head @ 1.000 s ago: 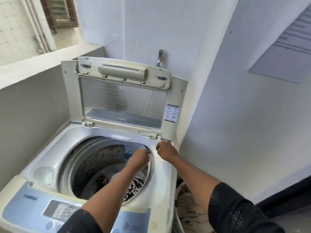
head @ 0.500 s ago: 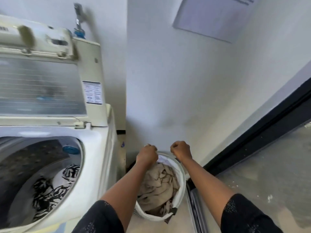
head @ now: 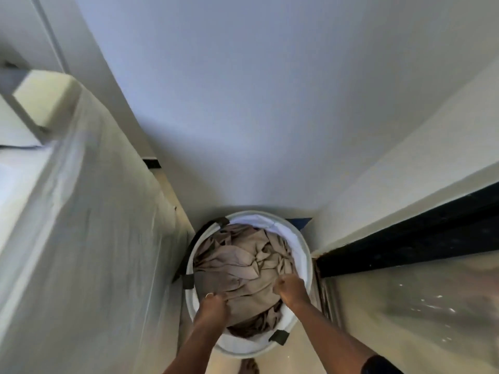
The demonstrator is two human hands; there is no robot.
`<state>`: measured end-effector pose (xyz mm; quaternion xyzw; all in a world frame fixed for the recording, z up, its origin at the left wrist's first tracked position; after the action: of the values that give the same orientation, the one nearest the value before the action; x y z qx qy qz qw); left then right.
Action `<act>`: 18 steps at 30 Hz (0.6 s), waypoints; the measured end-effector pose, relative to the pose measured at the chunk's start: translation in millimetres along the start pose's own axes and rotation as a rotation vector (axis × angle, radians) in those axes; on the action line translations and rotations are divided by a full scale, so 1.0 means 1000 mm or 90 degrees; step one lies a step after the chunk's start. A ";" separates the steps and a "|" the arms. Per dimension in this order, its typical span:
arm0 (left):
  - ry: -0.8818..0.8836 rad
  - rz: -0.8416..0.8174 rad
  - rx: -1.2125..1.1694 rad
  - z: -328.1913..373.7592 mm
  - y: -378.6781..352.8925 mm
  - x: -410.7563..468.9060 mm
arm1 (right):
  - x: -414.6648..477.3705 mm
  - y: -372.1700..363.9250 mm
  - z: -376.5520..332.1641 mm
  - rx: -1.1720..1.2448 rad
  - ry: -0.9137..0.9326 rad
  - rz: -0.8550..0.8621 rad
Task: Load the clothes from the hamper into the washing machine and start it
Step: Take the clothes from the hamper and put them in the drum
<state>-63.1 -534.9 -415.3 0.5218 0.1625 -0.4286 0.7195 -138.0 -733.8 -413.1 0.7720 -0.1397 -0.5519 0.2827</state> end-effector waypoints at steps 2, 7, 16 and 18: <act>-0.001 0.022 -0.025 -0.005 -0.010 0.016 | 0.023 -0.023 -0.010 -0.043 0.026 -0.012; 0.017 0.072 -0.083 -0.021 -0.033 0.062 | 0.075 -0.066 -0.050 -0.159 0.111 -0.021; 0.006 0.041 -0.061 -0.056 -0.060 0.064 | 0.098 -0.081 -0.072 -0.180 0.247 0.116; 0.016 0.045 -0.070 -0.058 -0.054 0.057 | 0.088 -0.075 -0.077 -0.178 0.288 0.144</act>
<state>-60.4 -513.2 -510.3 0.4921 0.1763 -0.3871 0.7595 -42.4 -698.3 -507.8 0.8085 -0.0811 -0.3448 0.4700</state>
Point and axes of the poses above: each hand's wrist, its own x-axis towards the middle knuckle, its own y-axis out of the back of the hand, z = x × y, the point moved 8 cm from there along x, towards the middle knuckle, and after that the axes turned 8 degrees about -y, right-handed, at the moved point
